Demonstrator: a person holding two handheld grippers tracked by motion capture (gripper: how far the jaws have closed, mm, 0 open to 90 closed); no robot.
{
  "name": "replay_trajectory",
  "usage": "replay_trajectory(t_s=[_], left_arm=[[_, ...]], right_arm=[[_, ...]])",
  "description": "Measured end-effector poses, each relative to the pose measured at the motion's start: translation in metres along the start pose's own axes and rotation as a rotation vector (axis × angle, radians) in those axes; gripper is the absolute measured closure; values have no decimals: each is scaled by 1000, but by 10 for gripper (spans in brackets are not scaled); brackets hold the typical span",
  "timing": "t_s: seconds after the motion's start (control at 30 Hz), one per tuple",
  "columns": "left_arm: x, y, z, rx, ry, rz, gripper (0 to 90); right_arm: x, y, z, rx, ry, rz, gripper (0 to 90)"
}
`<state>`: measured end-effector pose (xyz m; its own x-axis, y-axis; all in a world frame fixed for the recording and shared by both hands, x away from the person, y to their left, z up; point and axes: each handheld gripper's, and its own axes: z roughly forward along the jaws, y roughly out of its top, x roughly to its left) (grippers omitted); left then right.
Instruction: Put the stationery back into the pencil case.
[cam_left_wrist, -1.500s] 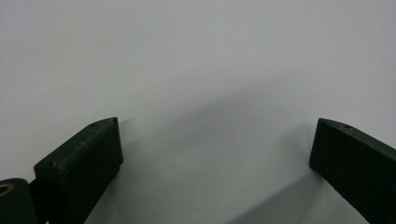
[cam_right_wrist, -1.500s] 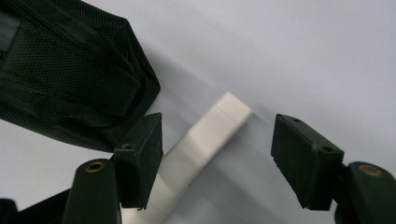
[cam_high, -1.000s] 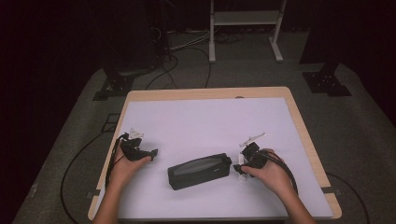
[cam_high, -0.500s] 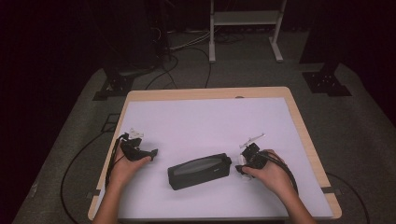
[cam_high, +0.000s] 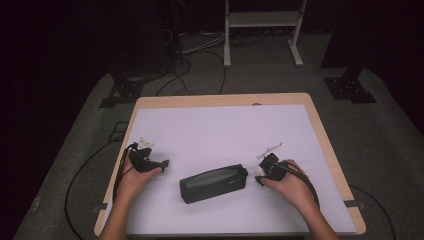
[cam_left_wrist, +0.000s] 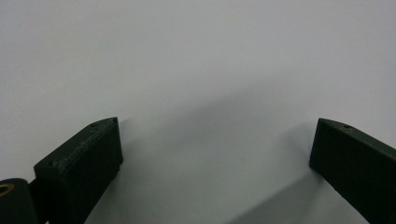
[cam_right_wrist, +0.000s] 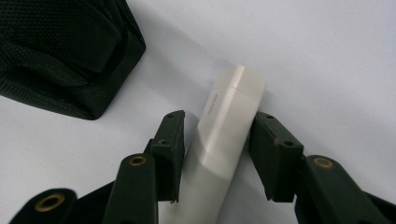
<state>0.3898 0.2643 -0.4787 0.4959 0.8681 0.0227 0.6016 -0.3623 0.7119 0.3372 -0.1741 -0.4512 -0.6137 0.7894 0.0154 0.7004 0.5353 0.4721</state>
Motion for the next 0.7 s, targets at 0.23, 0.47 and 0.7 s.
replay_trajectory(t_s=[0.23, 0.47, 0.7], left_arm=[[0, 0, 0, 0, 0, 0, 16], [0, 0, 0, 0, 0, 0, 16], [0, 0, 0, 0, 0, 0, 16]], right_arm=[[-1, 0, -1, 6, -7, 6, 623], [-2, 0, -1, 11, -8, 1, 662], [-3, 1, -2, 16, -2, 3, 699]])
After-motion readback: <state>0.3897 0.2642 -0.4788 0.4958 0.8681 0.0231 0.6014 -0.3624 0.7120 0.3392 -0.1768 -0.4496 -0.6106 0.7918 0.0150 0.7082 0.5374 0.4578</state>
